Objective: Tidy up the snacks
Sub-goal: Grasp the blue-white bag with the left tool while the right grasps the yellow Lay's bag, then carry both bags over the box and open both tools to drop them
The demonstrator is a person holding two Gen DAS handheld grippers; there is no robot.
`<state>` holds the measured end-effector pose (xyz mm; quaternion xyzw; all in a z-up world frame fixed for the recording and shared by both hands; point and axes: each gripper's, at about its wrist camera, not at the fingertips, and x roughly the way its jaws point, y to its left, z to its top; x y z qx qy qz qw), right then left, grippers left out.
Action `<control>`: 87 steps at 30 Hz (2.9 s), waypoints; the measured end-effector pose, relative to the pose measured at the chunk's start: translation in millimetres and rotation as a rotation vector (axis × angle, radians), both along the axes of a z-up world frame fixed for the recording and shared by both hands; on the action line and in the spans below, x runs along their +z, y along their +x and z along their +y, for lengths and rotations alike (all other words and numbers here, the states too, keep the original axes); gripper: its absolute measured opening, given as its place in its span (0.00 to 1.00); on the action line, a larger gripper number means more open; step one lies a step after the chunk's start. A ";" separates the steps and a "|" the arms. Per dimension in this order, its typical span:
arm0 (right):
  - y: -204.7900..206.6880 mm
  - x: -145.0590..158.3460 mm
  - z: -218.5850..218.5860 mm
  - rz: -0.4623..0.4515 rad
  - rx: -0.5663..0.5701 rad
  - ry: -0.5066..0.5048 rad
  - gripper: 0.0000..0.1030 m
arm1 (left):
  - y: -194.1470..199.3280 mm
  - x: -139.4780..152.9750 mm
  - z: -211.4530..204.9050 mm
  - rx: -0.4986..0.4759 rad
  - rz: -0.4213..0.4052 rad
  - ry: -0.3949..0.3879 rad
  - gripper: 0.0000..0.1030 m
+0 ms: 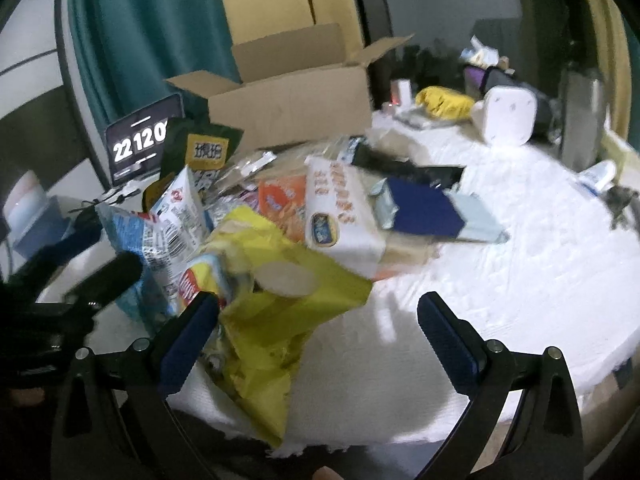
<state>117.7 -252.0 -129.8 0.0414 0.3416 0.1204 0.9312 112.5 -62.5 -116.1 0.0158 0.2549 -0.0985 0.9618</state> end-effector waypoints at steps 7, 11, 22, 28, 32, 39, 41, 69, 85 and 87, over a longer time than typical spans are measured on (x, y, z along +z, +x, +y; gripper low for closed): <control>12.5 -3.8 7.6 0.039 0.070 0.093 0.98 | 19.9 -9.3 4.6 -0.025 0.056 -0.017 0.94; 17.7 -4.5 15.0 0.049 0.104 0.096 0.80 | 25.7 -13.8 2.6 -0.061 0.084 -0.025 0.79; 11.7 18.6 30.6 -0.039 0.178 -0.004 0.56 | 16.5 2.3 3.2 -0.090 0.037 -0.031 0.48; 8.1 48.4 25.7 -0.134 0.175 -0.015 0.55 | 11.2 32.2 9.9 -0.066 -0.040 -0.045 0.47; 15.4 69.2 23.4 -0.192 0.173 -0.021 0.55 | 13.8 46.9 15.3 -0.037 -0.072 -0.050 0.47; 44.2 91.7 24.7 -0.247 0.168 -0.038 0.55 | 32.3 67.2 27.9 0.035 -0.103 -0.047 0.47; 53.9 98.4 25.0 -0.262 0.170 -0.040 0.55 | 36.0 71.0 30.6 0.042 -0.111 -0.038 0.47; 239.9 147.9 65.6 -0.338 0.182 -0.041 0.55 | 234.2 132.7 62.1 0.139 -0.239 0.018 0.47; 338.2 141.5 74.5 -0.316 0.137 -0.020 0.55 | 330.5 123.8 66.4 0.135 -0.183 0.032 0.49; 346.9 139.0 73.6 -0.312 0.125 -0.005 0.55 | 339.5 122.2 66.2 0.130 -0.160 0.029 0.54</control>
